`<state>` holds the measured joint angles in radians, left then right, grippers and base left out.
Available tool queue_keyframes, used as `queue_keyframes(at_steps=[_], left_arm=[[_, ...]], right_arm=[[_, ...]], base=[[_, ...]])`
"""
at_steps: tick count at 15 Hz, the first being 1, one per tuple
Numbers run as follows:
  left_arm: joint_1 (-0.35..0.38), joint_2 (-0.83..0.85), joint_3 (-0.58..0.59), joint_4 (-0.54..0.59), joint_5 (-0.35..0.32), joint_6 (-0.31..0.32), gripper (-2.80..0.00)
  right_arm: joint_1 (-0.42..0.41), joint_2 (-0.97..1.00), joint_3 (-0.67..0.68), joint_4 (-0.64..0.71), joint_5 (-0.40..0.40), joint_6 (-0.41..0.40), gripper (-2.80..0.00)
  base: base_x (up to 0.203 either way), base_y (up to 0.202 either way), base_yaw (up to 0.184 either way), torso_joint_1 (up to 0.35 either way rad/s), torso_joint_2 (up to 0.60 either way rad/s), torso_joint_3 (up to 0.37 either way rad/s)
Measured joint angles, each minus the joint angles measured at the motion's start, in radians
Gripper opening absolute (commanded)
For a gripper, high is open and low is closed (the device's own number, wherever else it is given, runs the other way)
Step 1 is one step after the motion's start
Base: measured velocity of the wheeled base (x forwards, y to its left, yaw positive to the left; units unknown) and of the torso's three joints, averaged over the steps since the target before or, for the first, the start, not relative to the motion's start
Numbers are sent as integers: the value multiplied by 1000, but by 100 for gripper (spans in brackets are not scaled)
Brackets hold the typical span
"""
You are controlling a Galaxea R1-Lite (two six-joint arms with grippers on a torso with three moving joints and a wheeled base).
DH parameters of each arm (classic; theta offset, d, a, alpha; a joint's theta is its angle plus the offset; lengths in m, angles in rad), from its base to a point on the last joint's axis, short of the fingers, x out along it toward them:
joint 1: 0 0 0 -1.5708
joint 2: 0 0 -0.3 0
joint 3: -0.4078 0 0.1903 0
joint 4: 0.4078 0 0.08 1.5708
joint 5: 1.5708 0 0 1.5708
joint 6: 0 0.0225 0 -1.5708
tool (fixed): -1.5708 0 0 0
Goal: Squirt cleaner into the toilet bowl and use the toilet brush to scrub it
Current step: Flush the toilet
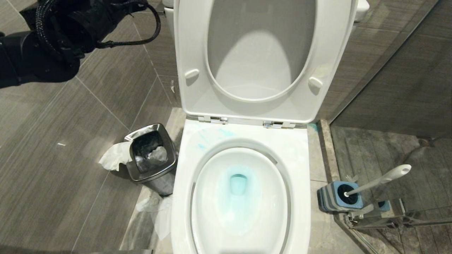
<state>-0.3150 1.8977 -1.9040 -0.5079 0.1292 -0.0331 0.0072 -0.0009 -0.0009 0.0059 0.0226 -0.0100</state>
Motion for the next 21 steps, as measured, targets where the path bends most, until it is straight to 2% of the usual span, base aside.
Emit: queue_keyframes(at_steps=[6,13,21], left_arm=[[45,29,-29,1,-1,1,-280],[54,11,-30,-17,-11,0,-280],[18,-56,-5,116,-15,0,-280]], right_arm=[[0,0,0,0,0,0,-280],[0,0,0,0,0,0,-280],[0,0,0,0,0,0,-280]], base=[[0,0,0,4,4,-82],[0,0,0,1,1,-5],[0,0,0,0,0,0]])
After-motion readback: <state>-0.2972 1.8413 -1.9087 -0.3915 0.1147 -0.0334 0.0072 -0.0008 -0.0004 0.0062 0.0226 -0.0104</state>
